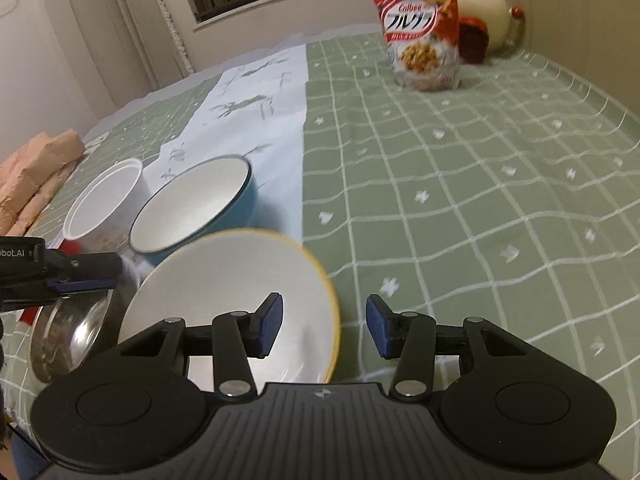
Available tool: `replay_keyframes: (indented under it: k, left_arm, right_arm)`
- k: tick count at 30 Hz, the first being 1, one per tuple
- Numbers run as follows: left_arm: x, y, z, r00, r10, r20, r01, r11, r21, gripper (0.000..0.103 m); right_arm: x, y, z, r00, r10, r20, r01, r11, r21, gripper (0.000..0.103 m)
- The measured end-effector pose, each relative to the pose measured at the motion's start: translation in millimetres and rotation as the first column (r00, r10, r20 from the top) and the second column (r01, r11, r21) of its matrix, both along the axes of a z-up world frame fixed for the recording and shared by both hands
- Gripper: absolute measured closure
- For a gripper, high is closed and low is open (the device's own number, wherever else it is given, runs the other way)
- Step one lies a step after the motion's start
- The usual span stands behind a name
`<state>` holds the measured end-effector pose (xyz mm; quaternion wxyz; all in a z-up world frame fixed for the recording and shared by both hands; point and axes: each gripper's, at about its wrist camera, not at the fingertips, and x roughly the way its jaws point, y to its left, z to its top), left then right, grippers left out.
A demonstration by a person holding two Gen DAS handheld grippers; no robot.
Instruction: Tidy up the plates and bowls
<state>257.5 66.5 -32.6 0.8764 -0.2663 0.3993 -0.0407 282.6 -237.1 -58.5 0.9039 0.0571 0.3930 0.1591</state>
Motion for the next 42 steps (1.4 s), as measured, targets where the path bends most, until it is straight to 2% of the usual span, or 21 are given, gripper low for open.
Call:
replay_keyframes:
  k: [1, 3, 4, 8, 10, 13, 15, 18, 21, 22, 23, 26, 27, 29, 30, 35, 39, 42]
  left_arm:
    - [2.2, 5.2, 0.8, 1.000, 0.016, 0.006, -0.016, 1.000, 0.004, 0.078]
    - [7.9, 13.5, 4.0, 0.999, 0.040, 0.031, -0.040, 0.999, 0.018, 0.078]
    - [10.8, 17.0, 6.4, 0.998, 0.050, 0.047, -0.052, 0.998, 0.029, 0.078]
    - [25.0, 25.3, 10.4, 0.996, 0.053, 0.067, -0.056, 0.997, 0.059, 0.078]
    - [34.1, 27.2, 8.5, 0.997, 0.042, 0.060, -0.046, 0.996, 0.075, 0.078]
    - [46.9, 31.6, 3.1, 0.997, 0.048, 0.053, -0.053, 0.994, 0.100, 0.078]
    - [57.1, 33.3, -2.5, 0.998, 0.052, 0.042, -0.057, 0.993, 0.107, 0.078]
    - [69.1, 31.3, -11.9, 0.999, 0.026, 0.019, -0.028, 0.993, 0.117, 0.078]
    - [80.1, 24.7, -20.6, 1.000, -0.001, 0.000, 0.001, 0.988, 0.152, 0.078]
    - [84.1, 22.5, -23.7, 1.000, -0.007, -0.007, 0.008, 0.986, 0.165, 0.079]
    - [86.7, 20.9, -26.9, 1.000, -0.011, -0.014, 0.013, 0.985, 0.174, 0.079]
    - [93.4, 15.1, -32.7, 0.999, -0.033, -0.031, 0.038, 0.981, 0.192, 0.078]
    - [94.6, 13.5, -33.7, 0.999, -0.037, -0.035, 0.043, 0.978, 0.202, 0.078]
    - [97.3, 12.1, -35.1, 0.998, -0.036, -0.045, 0.045, 0.977, 0.211, 0.079]
    - [99.1, 11.6, -35.7, 0.998, -0.035, -0.050, 0.045, 0.976, 0.212, 0.079]
    - [111.0, 3.4, -35.0, 0.997, -0.039, -0.065, 0.052, 0.975, 0.215, 0.078]
    - [124.0, -15.2, -32.5, 0.995, -0.082, -0.064, 0.094, 0.975, 0.204, 0.078]
    - [132.0, -30.9, -33.9, 0.991, -0.119, -0.061, 0.129, 0.971, 0.203, 0.078]
  right_arm:
    - [2.9, 0.5, 2.9, 1.000, 0.001, 0.005, -0.001, 1.000, -0.009, 0.054]
    - [9.1, 2.6, 7.3, 1.000, 0.006, 0.012, -0.005, 0.999, -0.032, 0.042]
    - [13.5, 4.4, 8.8, 1.000, 0.013, 0.013, -0.012, 0.999, -0.045, 0.039]
    - [33.9, 12.9, 13.9, 1.000, 0.029, -0.012, -0.030, 0.995, -0.090, 0.036]
    - [47.5, 17.3, 17.0, 0.998, 0.038, -0.042, -0.041, 0.995, -0.088, 0.025]
    - [67.3, 27.7, 17.1, 0.993, 0.047, -0.104, -0.057, 0.993, -0.099, 0.024]
    - [72.1, 36.4, 21.1, 0.995, 0.050, -0.088, -0.059, 0.993, -0.103, 0.023]
    - [77.2, 51.5, 30.6, 0.996, 0.081, -0.042, -0.083, 0.995, -0.060, 0.017]
    - [94.7, 65.8, 31.2, 0.988, 0.131, -0.082, -0.129, 0.991, 0.037, 0.017]
    - [103.9, 71.6, 27.6, 0.983, 0.145, -0.112, -0.138, 0.988, 0.062, 0.018]
    - [112.7, 78.0, 22.4, 0.979, 0.146, -0.142, -0.137, 0.988, 0.070, 0.025]
    - [137.8, 98.3, -1.1, 0.962, 0.144, -0.232, -0.137, 0.990, 0.042, 0.057]
    - [144.6, 103.1, -10.3, 0.949, 0.153, -0.275, -0.145, 0.988, 0.051, 0.063]
    - [152.5, 109.2, -25.1, 0.923, 0.170, -0.346, -0.149, 0.985, 0.087, 0.065]
    - [153.0, 110.9, -27.7, 0.922, 0.170, -0.348, -0.150, 0.985, 0.083, 0.065]
    - [154.6, 104.3, -27.2, 0.929, 0.179, -0.323, -0.155, 0.983, 0.099, 0.066]
    - [158.3, 89.4, -20.4, 0.954, 0.133, -0.268, -0.120, 0.991, 0.064, 0.066]
    - [166.3, 71.4, -18.8, 0.964, 0.089, -0.250, -0.073, 0.995, 0.073, 0.066]
